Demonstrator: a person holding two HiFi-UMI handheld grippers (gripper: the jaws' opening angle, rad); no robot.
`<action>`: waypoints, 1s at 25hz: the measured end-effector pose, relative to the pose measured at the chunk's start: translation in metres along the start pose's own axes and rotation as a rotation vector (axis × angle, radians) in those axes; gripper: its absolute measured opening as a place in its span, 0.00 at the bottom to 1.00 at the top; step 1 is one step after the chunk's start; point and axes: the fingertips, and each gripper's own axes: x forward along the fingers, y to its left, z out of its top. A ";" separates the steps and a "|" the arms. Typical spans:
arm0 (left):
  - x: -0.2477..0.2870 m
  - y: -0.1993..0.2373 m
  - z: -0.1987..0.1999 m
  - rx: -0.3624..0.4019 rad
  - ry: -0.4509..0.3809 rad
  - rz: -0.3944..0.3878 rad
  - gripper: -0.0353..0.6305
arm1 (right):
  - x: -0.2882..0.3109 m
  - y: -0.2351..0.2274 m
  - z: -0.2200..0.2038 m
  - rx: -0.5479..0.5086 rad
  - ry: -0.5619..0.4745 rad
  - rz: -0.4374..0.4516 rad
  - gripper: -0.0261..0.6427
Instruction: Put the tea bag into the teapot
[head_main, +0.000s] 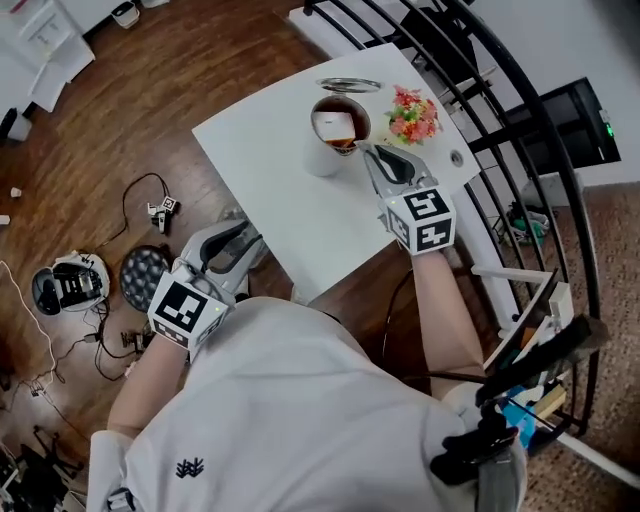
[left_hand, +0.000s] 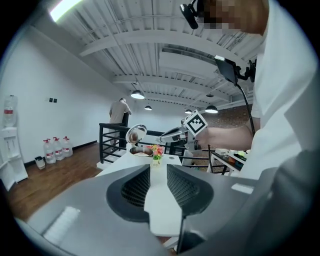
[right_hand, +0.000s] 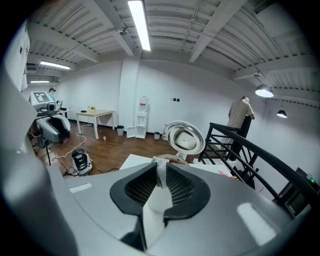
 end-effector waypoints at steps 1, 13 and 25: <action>-0.002 0.002 -0.001 -0.003 0.000 0.008 0.17 | 0.009 -0.003 0.001 0.001 0.003 0.003 0.12; -0.036 0.029 -0.022 -0.059 0.005 0.118 0.17 | 0.093 -0.028 -0.004 -0.014 0.078 0.022 0.12; -0.046 0.045 -0.029 -0.073 0.028 0.147 0.17 | 0.123 -0.026 -0.014 -0.047 0.136 0.031 0.14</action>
